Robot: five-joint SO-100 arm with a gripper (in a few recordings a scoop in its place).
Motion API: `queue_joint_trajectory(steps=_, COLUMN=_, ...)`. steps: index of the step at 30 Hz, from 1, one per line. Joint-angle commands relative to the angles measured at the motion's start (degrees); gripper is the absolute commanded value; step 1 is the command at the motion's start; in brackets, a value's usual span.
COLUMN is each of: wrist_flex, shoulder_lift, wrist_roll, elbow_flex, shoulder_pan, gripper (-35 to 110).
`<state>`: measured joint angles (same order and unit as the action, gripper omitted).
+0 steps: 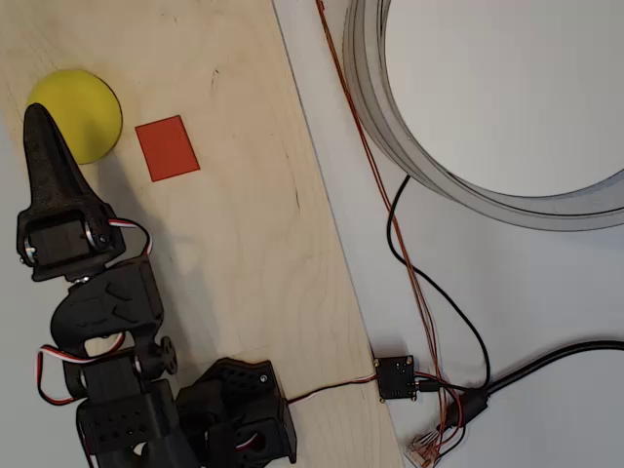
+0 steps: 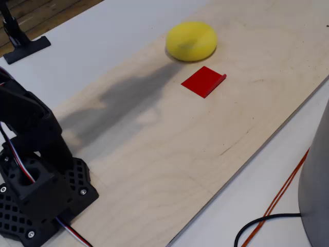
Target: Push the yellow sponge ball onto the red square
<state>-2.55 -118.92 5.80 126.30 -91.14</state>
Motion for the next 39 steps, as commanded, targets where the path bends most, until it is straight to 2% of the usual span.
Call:
queue_joint_trajectory(steps=1, wrist_flex=-25.8, shoulder_lift=22.6, wrist_roll=10.3, elbow_flex=6.8, shoulder_pan=-4.0, gripper=14)
queue_joint_trajectory(steps=15, wrist_flex=-20.2, shoulder_lift=21.4, wrist_roll=10.8, elbow_flex=4.6, shoulder_pan=-3.6, gripper=14)
queue_joint_trajectory(steps=23, wrist_flex=0.5, shoulder_lift=20.3, wrist_roll=10.8, elbow_flex=-5.4, shoulder_pan=2.1, gripper=20)
queue_joint_trajectory(steps=29, wrist_flex=18.8, shoulder_lift=21.4, wrist_roll=18.2, elbow_flex=-17.8, shoulder_pan=7.8, gripper=21)
queue_joint_trajectory(steps=35, wrist_flex=26.8, shoulder_lift=25.9, wrist_roll=26.0, elbow_flex=-26.6, shoulder_pan=9.8, gripper=21)
queue_joint_trajectory(steps=39, wrist_flex=27.8, shoulder_lift=31.7, wrist_roll=30.1, elbow_flex=-31.4, shoulder_pan=9.2, gripper=22)
